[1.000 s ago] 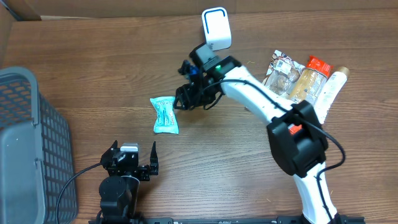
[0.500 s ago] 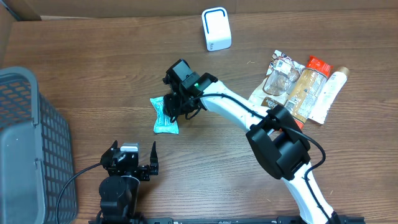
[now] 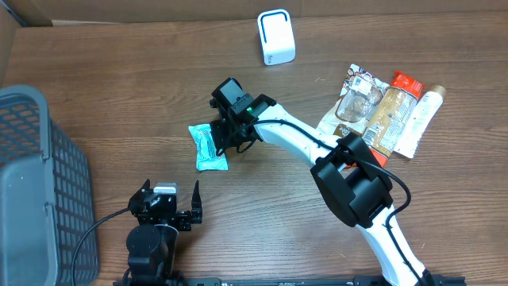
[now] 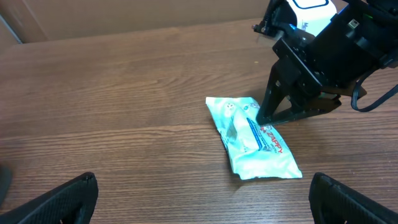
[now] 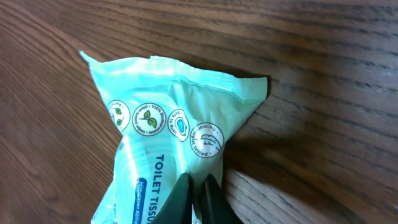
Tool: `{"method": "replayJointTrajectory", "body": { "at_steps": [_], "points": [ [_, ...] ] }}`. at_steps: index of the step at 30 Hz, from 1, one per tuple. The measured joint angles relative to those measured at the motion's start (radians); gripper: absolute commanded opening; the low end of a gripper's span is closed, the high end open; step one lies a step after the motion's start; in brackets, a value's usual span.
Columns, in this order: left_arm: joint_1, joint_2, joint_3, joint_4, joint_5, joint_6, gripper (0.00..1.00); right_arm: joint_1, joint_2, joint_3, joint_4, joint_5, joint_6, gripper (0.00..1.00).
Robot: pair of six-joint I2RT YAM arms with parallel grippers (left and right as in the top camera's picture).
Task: Scan the item barcode
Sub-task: 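Reach the right gripper to the light-blue packet and grasp it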
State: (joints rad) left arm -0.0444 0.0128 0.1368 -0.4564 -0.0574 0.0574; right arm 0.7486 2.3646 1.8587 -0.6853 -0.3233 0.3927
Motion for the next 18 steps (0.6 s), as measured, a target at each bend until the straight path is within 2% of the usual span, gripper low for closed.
{"method": "replayJointTrajectory", "body": {
  "at_steps": [9,18],
  "points": [
    [0.000,0.000,0.000,0.000,0.000,0.000,1.00,-0.042,-0.032,0.006,-0.153,0.019,-0.071,0.04],
    [0.000,0.000,0.000,0.000,0.000,0.000,1.00,-0.078,-0.174,0.003,-0.370,0.287,-0.178,0.04]
  ]
}}
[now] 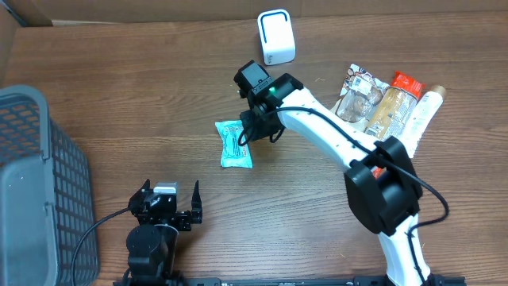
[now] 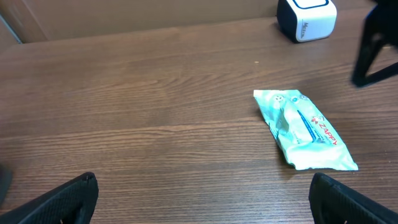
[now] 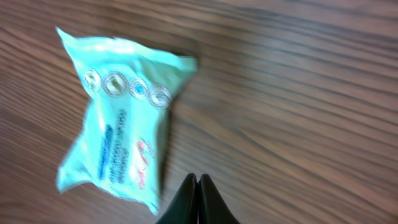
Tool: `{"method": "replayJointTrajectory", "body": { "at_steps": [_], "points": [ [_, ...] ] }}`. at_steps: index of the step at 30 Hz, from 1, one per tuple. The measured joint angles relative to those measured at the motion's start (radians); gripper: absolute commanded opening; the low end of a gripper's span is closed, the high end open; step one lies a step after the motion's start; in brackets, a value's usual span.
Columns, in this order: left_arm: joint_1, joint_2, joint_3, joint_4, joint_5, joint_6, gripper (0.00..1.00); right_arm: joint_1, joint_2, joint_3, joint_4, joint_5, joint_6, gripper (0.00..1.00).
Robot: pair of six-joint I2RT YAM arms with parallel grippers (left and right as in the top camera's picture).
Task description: Scan the item barcode
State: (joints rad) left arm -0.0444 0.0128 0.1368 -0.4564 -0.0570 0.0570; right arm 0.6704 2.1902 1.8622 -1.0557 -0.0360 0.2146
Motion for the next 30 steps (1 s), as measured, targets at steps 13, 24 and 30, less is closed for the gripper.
{"method": "replayJointTrajectory", "body": {
  "at_steps": [13,24,30],
  "points": [
    [0.000,0.000,0.000,0.000,0.000,0.000,0.99,0.020,-0.015,-0.050,0.183,-0.134,0.022,0.59],
    [0.000,0.000,0.000,0.000,0.000,0.000,1.00,0.139,-0.015,-0.154,0.357,0.037,0.077,0.63],
    [0.000,0.000,0.000,0.000,0.000,0.000,1.00,0.217,-0.014,-0.154,0.416,0.229,0.031,0.64]
  ]
}}
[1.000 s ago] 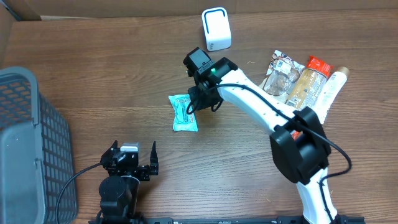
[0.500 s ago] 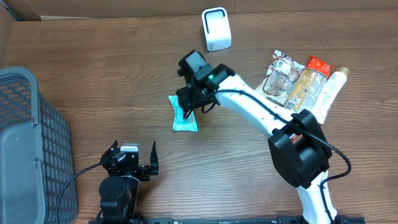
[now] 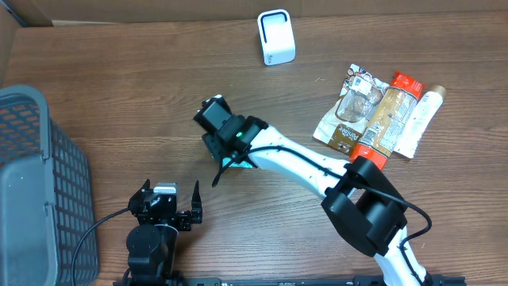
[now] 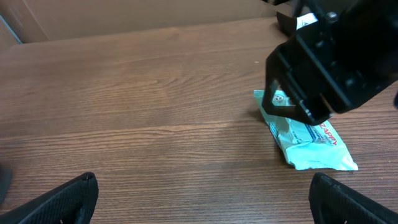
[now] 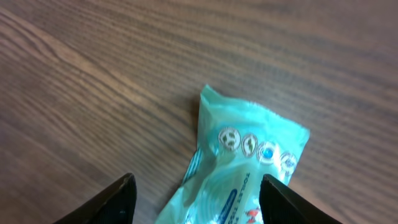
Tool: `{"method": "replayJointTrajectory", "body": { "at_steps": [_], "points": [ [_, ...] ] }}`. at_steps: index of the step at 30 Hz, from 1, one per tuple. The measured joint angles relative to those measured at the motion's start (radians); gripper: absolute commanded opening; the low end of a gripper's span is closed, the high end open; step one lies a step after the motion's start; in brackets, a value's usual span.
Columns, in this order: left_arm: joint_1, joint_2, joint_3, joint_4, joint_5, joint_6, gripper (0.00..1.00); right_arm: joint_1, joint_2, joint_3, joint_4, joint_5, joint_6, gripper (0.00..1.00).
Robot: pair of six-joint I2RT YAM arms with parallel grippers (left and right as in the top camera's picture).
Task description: Scan the item barcode
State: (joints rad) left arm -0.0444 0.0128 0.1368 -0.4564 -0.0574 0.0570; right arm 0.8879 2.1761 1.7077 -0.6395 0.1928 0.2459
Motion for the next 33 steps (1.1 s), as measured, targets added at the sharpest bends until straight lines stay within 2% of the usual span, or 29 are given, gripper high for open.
{"method": "replayJointTrajectory", "body": {
  "at_steps": [2,5,8,12,14,16,23,26,29,33],
  "points": [
    [0.000,0.000,0.000,0.000,0.000,0.000,1.00,0.013,0.009,0.000,0.013,0.054,-0.015,0.63],
    [0.000,0.000,0.000,0.000,0.000,0.000,0.99,0.012,0.043,0.000,0.008,0.120,-0.034,0.54],
    [0.000,0.000,0.000,0.000,0.000,0.000,0.99,0.010,0.090,0.000,-0.003,0.153,-0.042,0.38],
    [0.000,0.000,0.000,0.000,0.000,0.000,1.00,0.015,0.101,0.002,-0.007,0.182,-0.051,0.24],
    [0.000,0.000,0.000,0.000,0.000,0.000,0.99,0.021,0.101,0.005,-0.017,0.190,-0.057,0.12],
    [0.000,0.000,0.000,0.000,0.000,0.000,1.00,0.025,0.101,0.012,-0.036,0.200,-0.053,0.04],
    [0.000,0.000,0.000,0.000,0.000,0.000,1.00,0.023,0.096,0.037,-0.143,0.203,-0.036,0.04],
    [0.000,0.000,0.000,0.000,0.000,0.000,1.00,0.006,0.074,0.042,-0.208,0.124,-0.033,0.04],
    [0.000,0.000,0.000,0.000,0.000,0.000,0.99,-0.043,0.032,0.042,-0.216,-0.084,-0.057,0.04],
    [0.000,0.000,0.000,0.000,0.000,0.000,1.00,-0.181,-0.061,0.042,-0.202,-0.499,-0.101,0.04]
  ]
}}
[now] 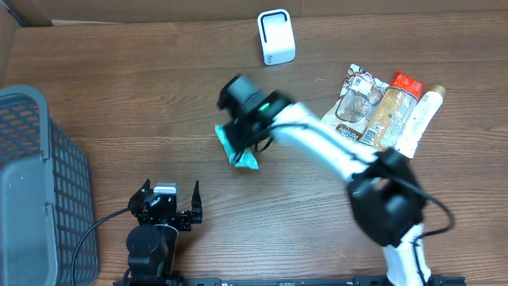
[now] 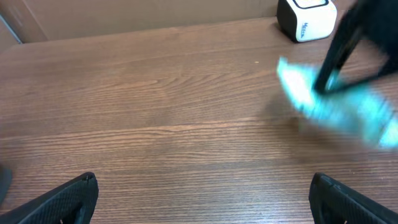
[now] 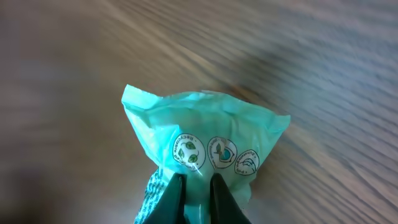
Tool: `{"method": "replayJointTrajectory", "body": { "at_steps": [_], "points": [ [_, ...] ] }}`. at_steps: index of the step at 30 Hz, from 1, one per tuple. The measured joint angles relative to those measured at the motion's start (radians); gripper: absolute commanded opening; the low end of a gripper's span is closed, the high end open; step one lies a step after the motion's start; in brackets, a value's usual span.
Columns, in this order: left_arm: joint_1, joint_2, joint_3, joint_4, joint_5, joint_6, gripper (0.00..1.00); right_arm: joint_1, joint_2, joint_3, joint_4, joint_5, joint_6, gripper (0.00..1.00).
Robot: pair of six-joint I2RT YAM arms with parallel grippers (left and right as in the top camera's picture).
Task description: Scan the item barcode
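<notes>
The item is a teal toilet-tissue pack [image 3: 205, 134] with round icons on its end. My right gripper [image 3: 196, 193] is shut on it, both dark fingers pinching the wrapper. From overhead the pack [image 1: 238, 147] hangs below the right gripper [image 1: 244, 127] at mid-table. It is a teal blur [image 2: 336, 106] in the left wrist view, seemingly off the wood. A white scanner box [image 1: 275, 37] stands at the back, also in the left wrist view [image 2: 306, 15]. My left gripper [image 2: 202, 202] sits open near the front edge, holding nothing.
A grey mesh basket [image 1: 36, 183] fills the left side. Several snack packets and a tube [image 1: 381, 111] lie at the right. A cardboard wall [image 1: 159, 9] runs along the back edge.
My right gripper was open over the pack lying flat on the table. Now it is shut on the pack's end, and the pack is blurred in motion. The left arm has not moved.
My shut right gripper first touched the pack left of centre. Then the pack lay a little further right, with the gripper still shut and away from it. Then the gripper stood open above the pack, and now it grips it.
</notes>
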State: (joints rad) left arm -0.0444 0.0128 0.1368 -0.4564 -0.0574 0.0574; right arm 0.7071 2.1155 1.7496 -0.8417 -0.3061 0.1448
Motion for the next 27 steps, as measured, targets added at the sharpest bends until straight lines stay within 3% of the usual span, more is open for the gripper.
{"method": "replayJointTrajectory", "body": {
  "at_steps": [6,12,24,27],
  "points": [
    [0.000,0.000,0.000,0.000,0.000,0.000,0.99,-0.203,-0.045,-0.034,0.058,-0.462,-0.047,0.04],
    [0.000,0.000,0.000,0.000,0.000,0.000,1.00,-0.209,-0.001,-0.233,0.218,-0.665,-0.042,0.04],
    [0.000,0.000,0.000,0.000,0.000,0.000,0.99,-0.196,0.056,-0.286,0.220,-0.527,0.041,0.04],
    [0.000,0.000,0.000,0.000,0.000,0.000,0.99,-0.196,0.056,-0.285,0.200,-0.485,0.060,0.08]
  ]
}}
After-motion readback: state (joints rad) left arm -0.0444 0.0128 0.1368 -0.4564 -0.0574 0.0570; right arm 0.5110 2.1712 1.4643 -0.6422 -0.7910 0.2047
